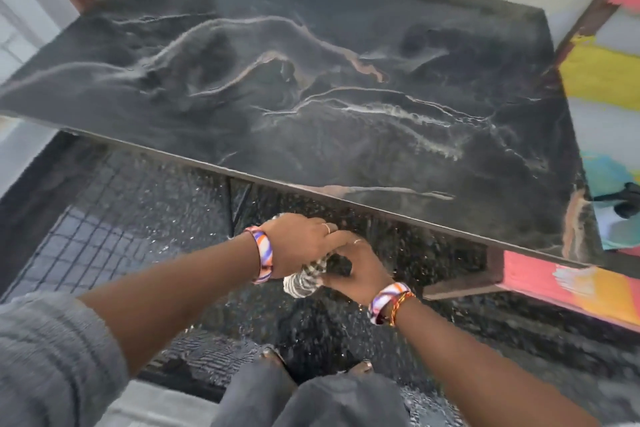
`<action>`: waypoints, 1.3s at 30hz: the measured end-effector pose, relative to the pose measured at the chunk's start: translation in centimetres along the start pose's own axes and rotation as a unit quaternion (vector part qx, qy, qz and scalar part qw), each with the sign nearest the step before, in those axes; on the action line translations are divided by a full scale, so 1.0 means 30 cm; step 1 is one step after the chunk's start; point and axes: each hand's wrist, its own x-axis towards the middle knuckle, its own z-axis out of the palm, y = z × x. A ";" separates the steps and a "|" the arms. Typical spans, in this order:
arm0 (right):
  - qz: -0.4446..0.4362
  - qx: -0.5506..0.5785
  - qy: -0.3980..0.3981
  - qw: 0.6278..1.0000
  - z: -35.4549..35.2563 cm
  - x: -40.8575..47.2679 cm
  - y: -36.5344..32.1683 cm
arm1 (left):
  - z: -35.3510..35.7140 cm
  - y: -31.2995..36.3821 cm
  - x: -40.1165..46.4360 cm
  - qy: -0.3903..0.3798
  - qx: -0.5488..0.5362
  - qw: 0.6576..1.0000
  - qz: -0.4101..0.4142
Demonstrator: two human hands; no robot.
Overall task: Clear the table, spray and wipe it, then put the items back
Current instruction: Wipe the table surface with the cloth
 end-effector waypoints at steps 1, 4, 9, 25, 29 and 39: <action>0.000 -0.003 -0.008 1.000 0.013 0.025 -0.023 | 0.008 -0.017 -0.028 -0.032 0.005 0.999 -0.028; 0.015 0.012 -0.064 0.998 0.039 0.065 -0.079 | 0.027 -0.094 -0.092 -0.156 0.008 0.979 -0.132; 0.109 0.225 -0.142 0.958 0.079 0.147 -0.175 | 0.034 -0.221 -0.215 -0.106 -0.093 0.964 -0.225; 0.170 -0.071 -0.231 0.955 0.083 0.231 -0.263 | 0.097 -0.322 -0.326 -0.145 -0.291 0.892 -0.315; 0.170 -0.081 -0.250 0.950 0.074 0.208 -0.257 | 0.106 -0.303 -0.345 -0.168 -0.315 0.888 -0.291; 0.107 -0.158 -0.280 0.941 0.006 0.148 -0.333 | 0.063 -0.317 -0.375 -0.194 -0.437 0.843 -0.245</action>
